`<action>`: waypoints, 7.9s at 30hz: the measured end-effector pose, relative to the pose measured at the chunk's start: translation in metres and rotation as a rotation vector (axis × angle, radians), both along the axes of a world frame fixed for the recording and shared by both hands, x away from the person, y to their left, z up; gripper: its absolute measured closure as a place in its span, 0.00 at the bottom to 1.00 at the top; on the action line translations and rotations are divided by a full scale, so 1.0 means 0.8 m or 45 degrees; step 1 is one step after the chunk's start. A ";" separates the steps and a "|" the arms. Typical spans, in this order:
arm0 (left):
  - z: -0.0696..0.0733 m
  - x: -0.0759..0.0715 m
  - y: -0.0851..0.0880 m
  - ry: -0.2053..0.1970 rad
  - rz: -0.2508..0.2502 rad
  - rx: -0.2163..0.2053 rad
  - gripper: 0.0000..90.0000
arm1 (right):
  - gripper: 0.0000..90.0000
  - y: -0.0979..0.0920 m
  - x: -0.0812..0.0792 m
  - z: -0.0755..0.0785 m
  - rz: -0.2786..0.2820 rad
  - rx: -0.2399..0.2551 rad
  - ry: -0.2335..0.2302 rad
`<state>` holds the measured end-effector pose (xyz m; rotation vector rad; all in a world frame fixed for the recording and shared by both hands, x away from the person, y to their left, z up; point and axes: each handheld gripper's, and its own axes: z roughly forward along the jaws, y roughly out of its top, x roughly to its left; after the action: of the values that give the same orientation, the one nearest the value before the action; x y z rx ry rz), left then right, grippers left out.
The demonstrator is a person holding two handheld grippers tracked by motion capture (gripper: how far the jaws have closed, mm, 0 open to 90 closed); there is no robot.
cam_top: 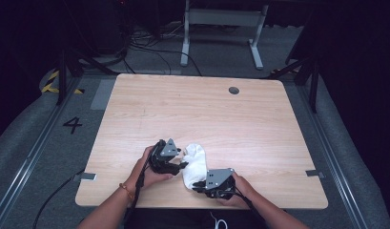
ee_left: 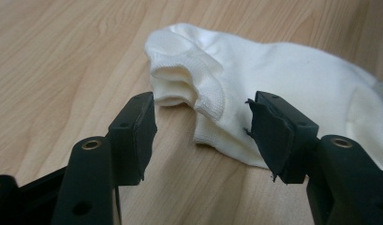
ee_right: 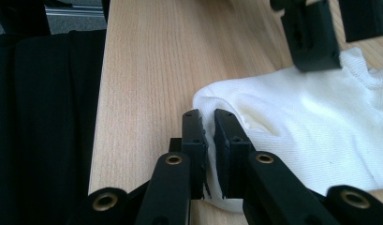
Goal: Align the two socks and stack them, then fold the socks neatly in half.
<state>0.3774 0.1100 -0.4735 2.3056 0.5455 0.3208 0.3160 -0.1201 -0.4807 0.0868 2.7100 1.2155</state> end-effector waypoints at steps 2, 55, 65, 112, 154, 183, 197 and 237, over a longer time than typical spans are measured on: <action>-0.003 0.000 -0.001 0.008 0.007 0.014 0.40 | 0.93 0.000 0.000 0.001 -0.001 -0.006 0.002; -0.009 0.006 -0.019 0.061 0.030 0.005 0.16 | 0.95 -0.025 -0.017 0.056 -0.038 0.076 -0.089; -0.010 0.007 -0.018 0.076 0.032 -0.002 0.16 | 0.95 -0.022 0.004 0.070 -0.078 0.103 -0.133; -0.005 0.013 -0.012 0.100 0.016 0.026 0.28 | 0.95 -0.023 -0.004 0.076 -0.047 0.069 -0.112; 0.022 0.011 0.013 0.107 -0.002 -0.158 0.33 | 0.95 -0.017 0.105 0.042 -0.298 -0.009 -0.027; 0.007 -0.013 -0.042 0.107 -0.235 -0.011 0.54 | 0.60 -0.036 0.114 0.044 -0.444 0.040 0.010; 0.006 -0.008 -0.040 0.115 -0.220 -0.018 0.53 | 0.83 -0.035 0.097 0.043 -0.337 -0.034 -0.046; 0.051 -0.017 0.039 0.003 -0.015 -0.051 0.30 | 0.66 -0.097 0.077 0.067 -0.478 0.031 -0.043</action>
<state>0.3640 0.1410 -0.4324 2.2704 0.5348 0.2990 0.3779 -0.1977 -0.4270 0.5454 2.4968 1.1221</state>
